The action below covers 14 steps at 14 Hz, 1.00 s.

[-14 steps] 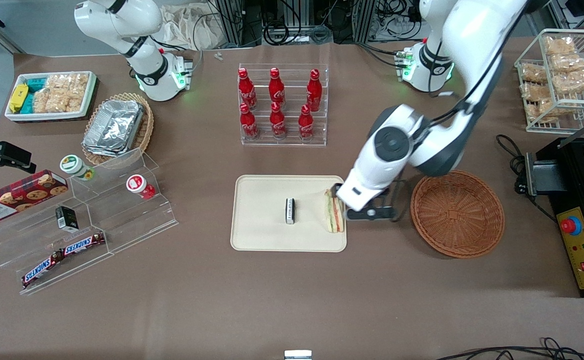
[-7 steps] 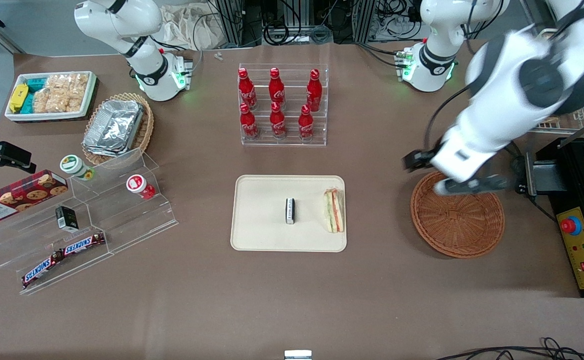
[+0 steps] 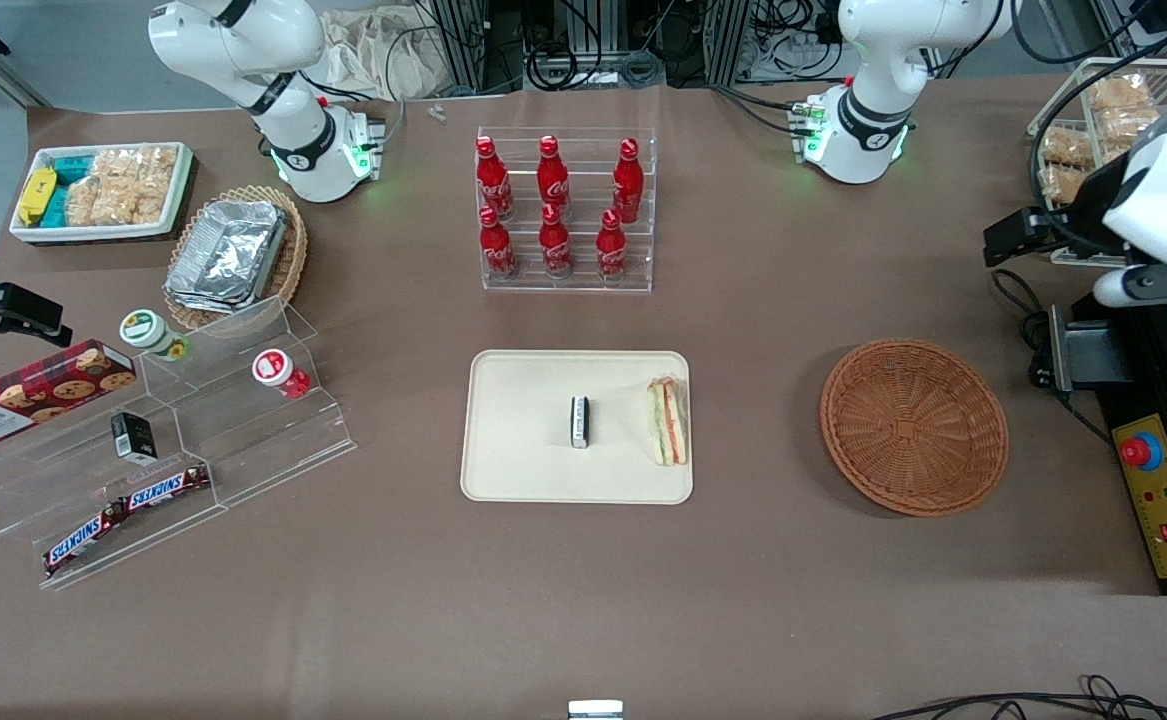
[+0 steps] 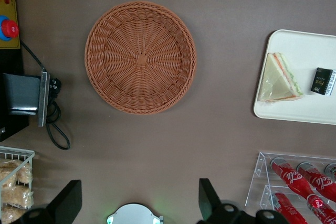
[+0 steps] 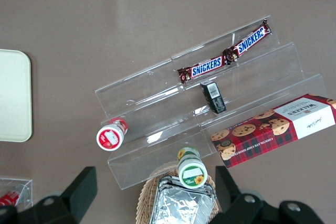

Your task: Place sandwich from basket to tray

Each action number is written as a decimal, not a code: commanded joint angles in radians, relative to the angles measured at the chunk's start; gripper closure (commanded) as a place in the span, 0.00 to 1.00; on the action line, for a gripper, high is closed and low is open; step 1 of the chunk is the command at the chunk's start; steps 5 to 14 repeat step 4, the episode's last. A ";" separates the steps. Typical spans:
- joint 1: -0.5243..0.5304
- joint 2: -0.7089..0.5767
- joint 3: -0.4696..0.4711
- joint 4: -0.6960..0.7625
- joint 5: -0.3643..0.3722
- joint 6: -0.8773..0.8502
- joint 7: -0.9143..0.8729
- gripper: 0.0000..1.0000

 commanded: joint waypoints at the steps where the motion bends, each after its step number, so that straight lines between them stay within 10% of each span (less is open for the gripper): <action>1: -0.040 0.017 0.019 0.038 -0.001 -0.018 0.000 0.00; 14: -0.035 0.025 0.011 0.061 0.045 -0.023 -0.001 0.00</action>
